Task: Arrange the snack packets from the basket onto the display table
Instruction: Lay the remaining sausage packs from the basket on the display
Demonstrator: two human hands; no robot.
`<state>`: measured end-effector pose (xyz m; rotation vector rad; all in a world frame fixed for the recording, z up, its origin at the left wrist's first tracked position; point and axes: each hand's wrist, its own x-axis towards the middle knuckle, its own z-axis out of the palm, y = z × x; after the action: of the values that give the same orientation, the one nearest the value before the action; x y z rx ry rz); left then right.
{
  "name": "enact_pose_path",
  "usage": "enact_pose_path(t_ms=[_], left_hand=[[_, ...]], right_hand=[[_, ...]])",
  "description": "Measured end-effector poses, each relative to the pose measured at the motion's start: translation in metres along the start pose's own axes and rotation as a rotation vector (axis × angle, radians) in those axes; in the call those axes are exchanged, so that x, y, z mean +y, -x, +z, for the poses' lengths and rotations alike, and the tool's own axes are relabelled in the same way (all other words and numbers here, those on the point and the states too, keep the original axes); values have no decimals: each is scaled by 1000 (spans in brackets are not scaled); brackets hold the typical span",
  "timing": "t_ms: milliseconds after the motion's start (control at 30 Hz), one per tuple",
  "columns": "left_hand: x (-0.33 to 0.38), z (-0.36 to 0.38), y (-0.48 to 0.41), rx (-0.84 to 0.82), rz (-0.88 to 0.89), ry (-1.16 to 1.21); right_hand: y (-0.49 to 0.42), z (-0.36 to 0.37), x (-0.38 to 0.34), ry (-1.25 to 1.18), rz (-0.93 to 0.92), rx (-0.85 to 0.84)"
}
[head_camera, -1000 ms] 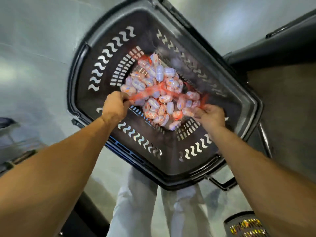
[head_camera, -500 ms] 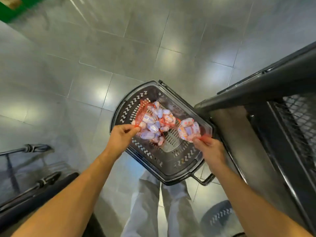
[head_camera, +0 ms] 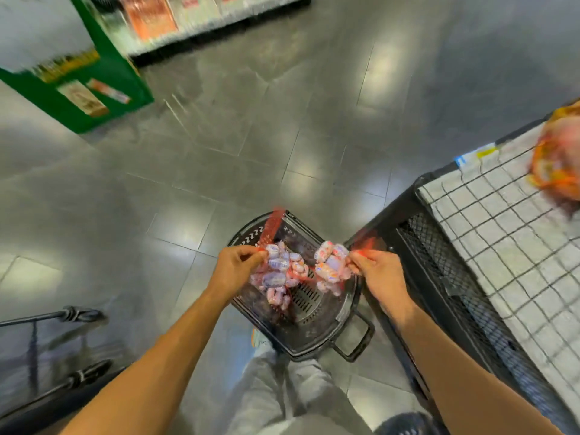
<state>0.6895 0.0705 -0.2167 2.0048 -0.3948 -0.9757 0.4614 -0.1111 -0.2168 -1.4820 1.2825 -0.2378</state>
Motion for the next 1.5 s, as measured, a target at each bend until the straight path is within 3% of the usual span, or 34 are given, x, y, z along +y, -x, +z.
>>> enact_pose_path(t_ms=[167, 367, 867, 1233, 1500], left_hand=[[43, -11, 21, -15, 126, 3], [110, -14, 30, -77, 351, 51], [283, 19, 57, -409, 759, 96], [351, 93, 94, -613, 881, 106], [366, 171, 100, -669, 844, 122]], right_hand=[[31, -25, -40, -12, -97, 91], [82, -54, -112, -265, -186, 233], [181, -136, -207, -692, -360, 642], [234, -236, -245, -767, -554, 898], [225, -294, -214, -697, -533, 966]])
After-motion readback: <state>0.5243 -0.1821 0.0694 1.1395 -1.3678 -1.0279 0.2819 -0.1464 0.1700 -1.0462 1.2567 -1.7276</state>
